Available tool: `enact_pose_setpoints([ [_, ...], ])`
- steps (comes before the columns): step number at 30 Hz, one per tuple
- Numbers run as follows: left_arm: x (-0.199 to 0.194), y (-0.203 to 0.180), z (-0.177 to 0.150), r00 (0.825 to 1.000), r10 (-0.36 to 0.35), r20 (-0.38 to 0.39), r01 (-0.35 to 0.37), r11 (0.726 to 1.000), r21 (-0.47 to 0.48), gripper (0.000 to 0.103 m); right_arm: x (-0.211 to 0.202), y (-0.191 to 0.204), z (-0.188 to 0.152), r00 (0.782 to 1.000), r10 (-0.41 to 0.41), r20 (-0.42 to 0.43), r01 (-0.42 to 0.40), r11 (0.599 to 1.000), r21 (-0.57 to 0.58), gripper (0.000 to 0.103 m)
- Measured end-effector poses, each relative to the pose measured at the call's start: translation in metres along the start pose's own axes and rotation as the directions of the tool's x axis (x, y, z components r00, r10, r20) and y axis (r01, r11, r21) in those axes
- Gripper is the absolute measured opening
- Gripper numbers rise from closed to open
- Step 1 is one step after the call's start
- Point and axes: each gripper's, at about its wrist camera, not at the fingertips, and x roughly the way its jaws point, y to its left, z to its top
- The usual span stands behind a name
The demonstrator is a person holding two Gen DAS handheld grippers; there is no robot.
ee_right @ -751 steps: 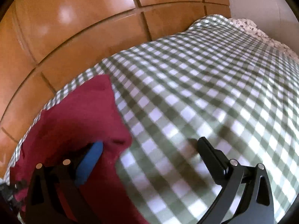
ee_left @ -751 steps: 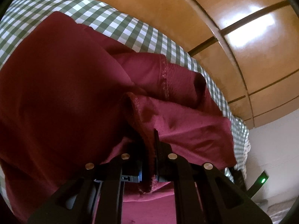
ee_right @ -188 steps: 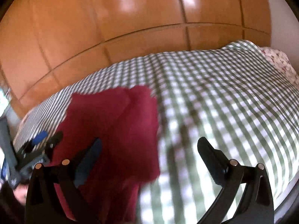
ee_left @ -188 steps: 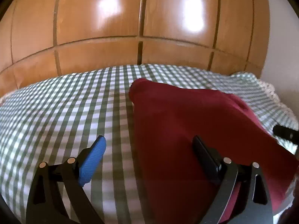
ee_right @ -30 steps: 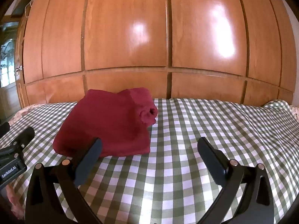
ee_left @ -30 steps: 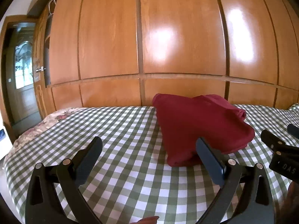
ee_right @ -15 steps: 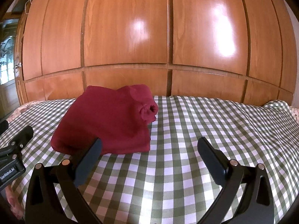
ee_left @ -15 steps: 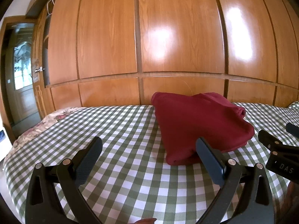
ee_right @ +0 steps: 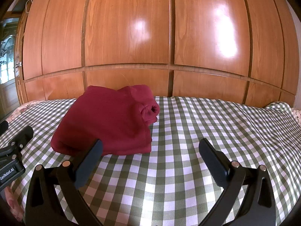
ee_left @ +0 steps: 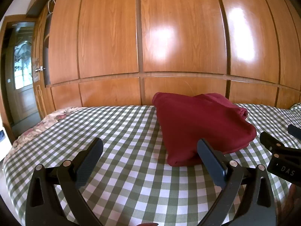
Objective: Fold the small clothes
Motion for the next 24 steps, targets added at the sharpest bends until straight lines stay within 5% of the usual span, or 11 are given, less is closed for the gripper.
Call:
enact_pose_setpoints([
  [24, -0.0015, 0.0004, -0.0015, 1.0, 0.004, -0.003, -0.004, 1.0, -0.006, 0.099, 0.0009, -0.0008, -0.0012, 1.0, 0.002, -0.006, -0.002, 1.0, 0.0, 0.101],
])
